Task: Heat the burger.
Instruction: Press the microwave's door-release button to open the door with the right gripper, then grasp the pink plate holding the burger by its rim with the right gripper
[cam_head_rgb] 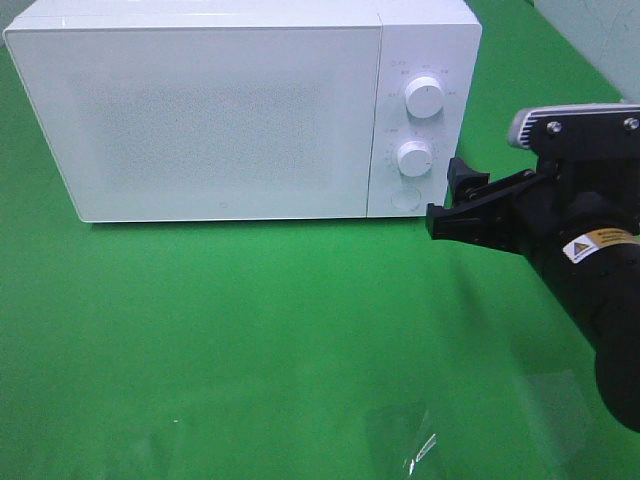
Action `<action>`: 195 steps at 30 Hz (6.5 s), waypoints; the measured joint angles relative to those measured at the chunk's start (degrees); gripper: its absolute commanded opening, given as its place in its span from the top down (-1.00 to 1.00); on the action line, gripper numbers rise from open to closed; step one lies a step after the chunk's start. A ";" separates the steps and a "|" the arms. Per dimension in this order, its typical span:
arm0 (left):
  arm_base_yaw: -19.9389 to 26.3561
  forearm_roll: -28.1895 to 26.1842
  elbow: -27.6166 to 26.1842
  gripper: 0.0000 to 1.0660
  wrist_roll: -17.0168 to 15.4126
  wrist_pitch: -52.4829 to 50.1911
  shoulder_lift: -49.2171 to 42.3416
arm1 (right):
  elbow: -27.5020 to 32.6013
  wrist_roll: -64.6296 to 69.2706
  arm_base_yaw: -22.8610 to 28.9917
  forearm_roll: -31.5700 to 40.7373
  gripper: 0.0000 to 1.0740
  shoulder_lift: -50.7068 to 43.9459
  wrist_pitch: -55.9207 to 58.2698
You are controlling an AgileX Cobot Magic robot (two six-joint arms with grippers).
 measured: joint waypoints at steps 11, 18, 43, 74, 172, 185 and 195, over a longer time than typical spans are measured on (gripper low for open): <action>0.00 0.00 0.00 -0.83 0.00 0.00 0.00 | -4.07 -0.29 3.50 2.41 -0.38 4.64 -0.34; 0.00 0.00 0.00 -0.83 0.00 0.00 0.00 | -4.93 13.06 3.50 2.41 -0.20 5.27 -0.46; 0.00 0.00 0.00 -0.83 0.00 0.00 0.00 | -4.93 86.97 3.50 2.41 1.00 5.27 7.22; 0.00 0.00 0.00 -0.83 0.00 0.00 0.00 | -12.49 96.89 -4.87 -4.47 1.00 16.56 10.54; 0.00 0.00 0.00 -0.83 0.00 0.00 0.00 | -29.85 104.16 -8.42 -3.15 1.00 31.80 10.26; 0.00 0.00 0.00 -0.83 0.00 0.00 0.00 | -23.89 104.11 -6.76 -8.42 1.00 24.69 13.12; 0.00 0.00 0.00 -0.83 0.00 0.00 0.00 | -18.85 99.92 -6.76 -17.59 0.96 16.67 20.63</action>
